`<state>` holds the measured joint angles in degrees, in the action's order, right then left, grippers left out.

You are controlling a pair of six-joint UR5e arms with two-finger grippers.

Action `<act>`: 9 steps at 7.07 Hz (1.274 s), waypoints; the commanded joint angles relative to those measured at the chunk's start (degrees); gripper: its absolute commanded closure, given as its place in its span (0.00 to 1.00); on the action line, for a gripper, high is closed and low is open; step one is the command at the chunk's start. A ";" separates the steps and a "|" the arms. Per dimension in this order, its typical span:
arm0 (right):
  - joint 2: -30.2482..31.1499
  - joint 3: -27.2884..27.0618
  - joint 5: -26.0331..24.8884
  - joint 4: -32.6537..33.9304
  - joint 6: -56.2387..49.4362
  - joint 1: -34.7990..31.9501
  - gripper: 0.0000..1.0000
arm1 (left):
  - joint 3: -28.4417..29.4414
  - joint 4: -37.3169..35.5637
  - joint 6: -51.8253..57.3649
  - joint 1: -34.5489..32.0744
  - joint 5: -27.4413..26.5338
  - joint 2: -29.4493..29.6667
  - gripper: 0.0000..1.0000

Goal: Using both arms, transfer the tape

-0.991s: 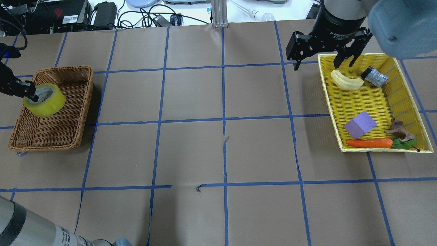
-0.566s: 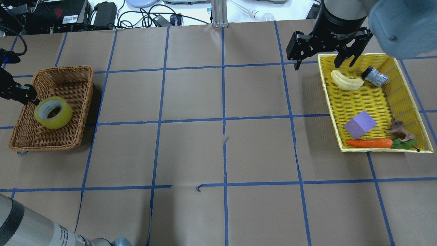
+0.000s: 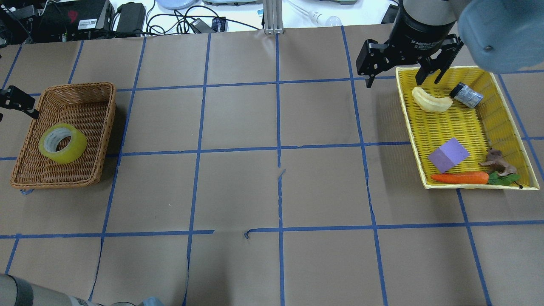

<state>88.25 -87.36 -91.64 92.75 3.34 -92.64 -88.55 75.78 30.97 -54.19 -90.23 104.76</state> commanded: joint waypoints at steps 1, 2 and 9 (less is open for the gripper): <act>-0.01 -0.01 0.06 -0.03 0.00 -0.08 0.00 | 0.48 8.40 -7.40 -6.41 0.13 -8.40 0.00; -0.01 -0.01 0.06 -0.03 0.00 0.01 0.00 | 0.57 10.86 -13.59 -14.11 0.05 -10.78 0.00; -0.01 -0.01 0.06 -0.03 0.00 0.01 0.00 | -2.33 9.30 -31.32 -34.23 -0.04 -11.95 0.00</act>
<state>88.24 -87.37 -91.58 92.73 3.34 -92.64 -90.42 85.35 -0.47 -88.21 -90.23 92.95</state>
